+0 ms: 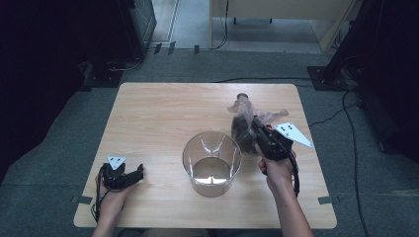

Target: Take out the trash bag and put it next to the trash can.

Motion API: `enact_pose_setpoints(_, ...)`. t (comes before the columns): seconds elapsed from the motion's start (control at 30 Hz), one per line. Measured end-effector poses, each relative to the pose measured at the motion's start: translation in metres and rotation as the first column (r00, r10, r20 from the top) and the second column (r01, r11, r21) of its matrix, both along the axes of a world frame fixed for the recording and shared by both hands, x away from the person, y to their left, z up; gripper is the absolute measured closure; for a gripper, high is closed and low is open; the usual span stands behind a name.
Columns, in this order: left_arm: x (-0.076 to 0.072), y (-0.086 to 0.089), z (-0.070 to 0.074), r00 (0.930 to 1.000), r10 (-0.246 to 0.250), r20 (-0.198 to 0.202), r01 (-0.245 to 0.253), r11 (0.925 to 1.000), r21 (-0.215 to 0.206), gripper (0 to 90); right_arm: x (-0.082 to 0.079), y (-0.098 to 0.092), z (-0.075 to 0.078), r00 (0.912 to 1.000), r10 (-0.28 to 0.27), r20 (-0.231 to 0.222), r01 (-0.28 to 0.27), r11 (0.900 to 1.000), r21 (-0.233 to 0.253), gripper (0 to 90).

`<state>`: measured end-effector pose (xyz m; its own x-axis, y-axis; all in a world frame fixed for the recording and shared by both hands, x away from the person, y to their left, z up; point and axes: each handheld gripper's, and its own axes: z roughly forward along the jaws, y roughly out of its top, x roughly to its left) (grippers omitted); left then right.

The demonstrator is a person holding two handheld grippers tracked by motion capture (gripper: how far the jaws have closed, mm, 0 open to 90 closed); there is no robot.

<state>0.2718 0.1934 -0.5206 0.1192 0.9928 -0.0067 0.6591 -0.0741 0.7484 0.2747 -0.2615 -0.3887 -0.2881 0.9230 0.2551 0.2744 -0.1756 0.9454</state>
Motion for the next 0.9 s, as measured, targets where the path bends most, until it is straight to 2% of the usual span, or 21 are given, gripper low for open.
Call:
enact_pose_setpoints(0.1, 0.000, 0.002, 0.000, 1.0000, -0.008, 0.002, 0.008, 0.9999, -0.012, 17.9, 0.013, 0.008, 0.001, 0.9997, 0.019, 0.012, -0.019, 1.000, -0.012, 90.0)
enact_pose_setpoints(0.2, 0.000, 0.003, 0.000, 0.9999, -0.011, 0.005, 0.011, 0.9997, -0.021, 17.9, 0.023, 0.013, -0.002, 0.9997, 0.024, 0.004, -0.024, 0.999, -0.037, 90.0)
enact_pose_setpoints(0.33, 0.000, 0.003, 0.000, 0.9999, -0.012, 0.005, 0.012, 0.9997, -0.023, 17.9, 0.032, 0.015, -0.013, 0.9988, 0.027, -0.041, -0.029, 0.998, -0.060, 88.7)
enact_pose_setpoints(0.47, 0.000, 0.003, 0.000, 0.9998, -0.017, 0.006, 0.017, 0.9995, -0.027, 17.9, 0.034, 0.010, -0.024, 0.9961, 0.025, -0.085, -0.028, 0.999, -0.044, 83.4)
enact_pose_setpoints(0.53, 0.000, 0.004, 0.000, 0.9998, -0.019, 0.006, 0.019, 0.9992, -0.035, 17.9, 0.033, 0.006, -0.026, 0.9950, 0.038, -0.092, -0.041, 0.999, -0.028, 76.1)
enact_pose_setpoints(0.6, 0.000, 0.004, 0.000, 0.9998, -0.020, 0.007, 0.020, 0.9990, -0.039, 17.9, 0.032, 0.004, -0.027, 0.9935, 0.054, -0.100, -0.057, 0.998, -0.024, 64.6)
enact_pose_setpoints(0.67, 0.000, 0.004, 0.000, 0.9998, -0.019, 0.006, 0.019, 0.9991, -0.038, 17.9, 0.030, 0.002, -0.026, 0.9939, 0.038, -0.104, -0.041, 0.999, -0.029, 45.2)
enact_pose_setpoints(0.7, 0.000, 0.004, 0.000, 0.9998, -0.019, 0.006, 0.020, 0.9991, -0.037, 17.9, 0.029, 0.001, -0.025, 0.9942, 0.024, -0.105, -0.028, 0.999, -0.035, 38.4)
enact_pose_setpoints(0.77, 0.000, 0.004, 0.000, 0.9998, -0.020, 0.007, 0.020, 0.9990, -0.039, 17.9, 0.027, -0.001, -0.023, 0.9932, 0.016, -0.115, -0.021, 0.999, -0.041, 30.2)
enact_pose_setpoints(0.9, 0.000, 0.005, 0.000, 0.9997, -0.024, 0.008, 0.024, 0.9987, -0.045, 17.9, 0.023, -0.005, -0.022, 0.9901, 0.045, -0.133, -0.055, 0.996, -0.072, 18.2)
